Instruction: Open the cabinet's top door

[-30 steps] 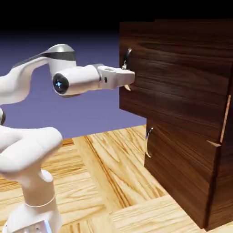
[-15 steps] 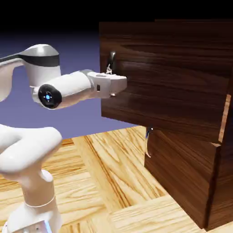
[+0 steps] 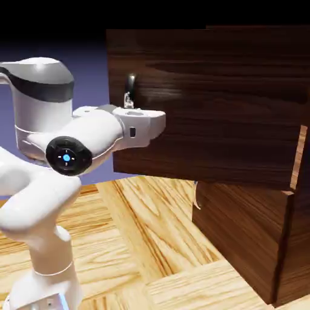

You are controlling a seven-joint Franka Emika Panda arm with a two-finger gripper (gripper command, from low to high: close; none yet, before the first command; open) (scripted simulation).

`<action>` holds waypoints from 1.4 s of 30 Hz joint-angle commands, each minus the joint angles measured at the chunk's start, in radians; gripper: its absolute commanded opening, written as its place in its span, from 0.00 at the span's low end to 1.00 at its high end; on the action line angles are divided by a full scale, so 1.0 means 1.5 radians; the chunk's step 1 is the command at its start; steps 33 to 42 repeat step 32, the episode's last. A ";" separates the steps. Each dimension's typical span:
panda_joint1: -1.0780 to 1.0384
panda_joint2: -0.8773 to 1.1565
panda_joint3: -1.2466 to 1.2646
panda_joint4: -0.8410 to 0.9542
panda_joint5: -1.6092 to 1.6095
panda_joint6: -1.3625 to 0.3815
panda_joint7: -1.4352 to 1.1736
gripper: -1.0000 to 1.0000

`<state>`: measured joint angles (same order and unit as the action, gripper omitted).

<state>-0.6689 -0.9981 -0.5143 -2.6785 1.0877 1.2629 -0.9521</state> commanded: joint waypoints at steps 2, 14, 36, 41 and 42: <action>0.032 0.048 -0.045 0.044 -0.035 -0.040 -0.020 0.00; 0.282 0.313 -0.320 0.330 -0.156 -0.292 -0.141 0.00; 0.710 0.379 -0.709 0.562 -0.212 -0.432 -0.175 0.00; 0.710 0.379 -0.709 0.562 -0.212 -0.432 -0.175 0.00; 0.710 0.379 -0.709 0.562 -0.212 -0.432 -0.175 0.00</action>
